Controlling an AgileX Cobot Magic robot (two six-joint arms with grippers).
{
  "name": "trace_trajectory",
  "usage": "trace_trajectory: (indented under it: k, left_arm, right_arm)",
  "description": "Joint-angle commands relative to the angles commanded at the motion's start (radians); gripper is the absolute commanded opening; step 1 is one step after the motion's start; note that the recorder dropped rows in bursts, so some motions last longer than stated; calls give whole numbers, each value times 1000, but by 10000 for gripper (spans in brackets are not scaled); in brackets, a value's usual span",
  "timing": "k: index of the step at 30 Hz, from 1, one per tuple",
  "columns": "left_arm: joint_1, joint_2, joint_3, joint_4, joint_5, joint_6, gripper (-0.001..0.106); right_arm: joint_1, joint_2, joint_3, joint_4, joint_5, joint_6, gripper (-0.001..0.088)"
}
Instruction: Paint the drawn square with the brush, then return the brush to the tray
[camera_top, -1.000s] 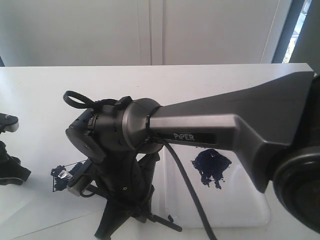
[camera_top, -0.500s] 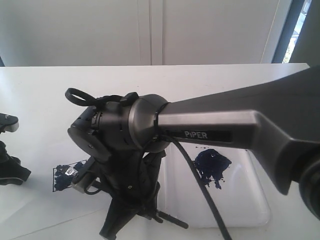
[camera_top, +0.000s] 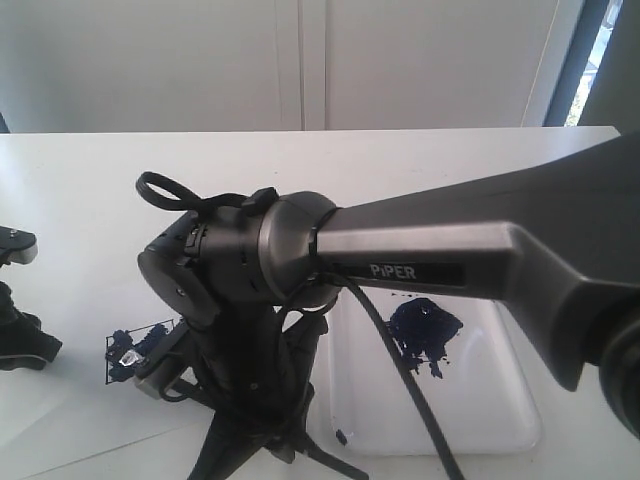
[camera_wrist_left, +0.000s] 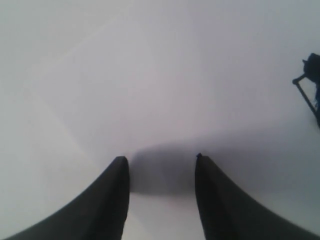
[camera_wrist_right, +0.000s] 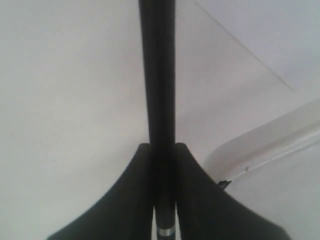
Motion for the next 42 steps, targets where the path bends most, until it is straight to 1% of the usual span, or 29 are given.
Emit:
trace_trajectory:
  k: [5, 8, 10, 14, 16, 17, 23, 25, 27, 31, 33, 36, 38, 39, 40, 42]
  left_arm:
    - [0, -38, 0, 0, 22, 8, 483]
    - [-15, -59, 0, -2, 35, 20, 483]
    - [-46, -72, 0, -4, 37, 27, 483]
    - [-144, -83, 0, -4, 35, 103, 483]
    - [-181, -83, 0, -4, 19, 117, 483]
    - [-189, -83, 0, -4, 16, 117, 483]
    - [-188, -83, 0, 16, 16, 115, 483]
    - [-188, -83, 0, 22, 19, 115, 483]
    - [-174, -83, 0, 38, 25, 94, 483]
    - [-122, -97, 0, 46, 23, 30, 483]
    - [-110, -109, 0, 46, 25, 22, 483]
    - [-109, -139, 0, 46, 17, 20, 483]
    - [-109, -171, 0, 46, 9, 20, 483]
    - [-109, -179, 0, 46, 10, 20, 483]
    - [-109, -183, 0, 46, 10, 20, 483]
    - [-109, -183, 0, 46, 8, 20, 483]
  right_arm:
    - [0, 0, 0, -69, 0, 50, 0]
    - [0, 0, 0, -80, 0, 60, 0]
    - [0, 0, 0, -80, 0, 60, 0]
    - [0, 0, 0, -82, 0, 60, 0]
    - [0, 0, 0, -82, 0, 60, 0]
    - [0, 0, 0, -82, 0, 60, 0]
    - [0, 0, 0, -92, 0, 74, 0]
    - [0, -11, 0, -129, 0, 104, 0]
    - [0, -28, 0, -158, 0, 121, 0]
    - [-6, -77, 0, -161, 0, 127, 0]
    - [-17, -89, 0, -160, 0, 127, 0]
    - [-31, -90, 2, -152, 0, 129, 0]
    - [-31, -72, 2, -141, 0, 129, 0]
    - [-31, -57, 2, -100, 0, 123, 0]
    - [-31, -53, 2, -88, 0, 121, 0]
    - [-31, -33, 2, -85, 0, 121, 0]
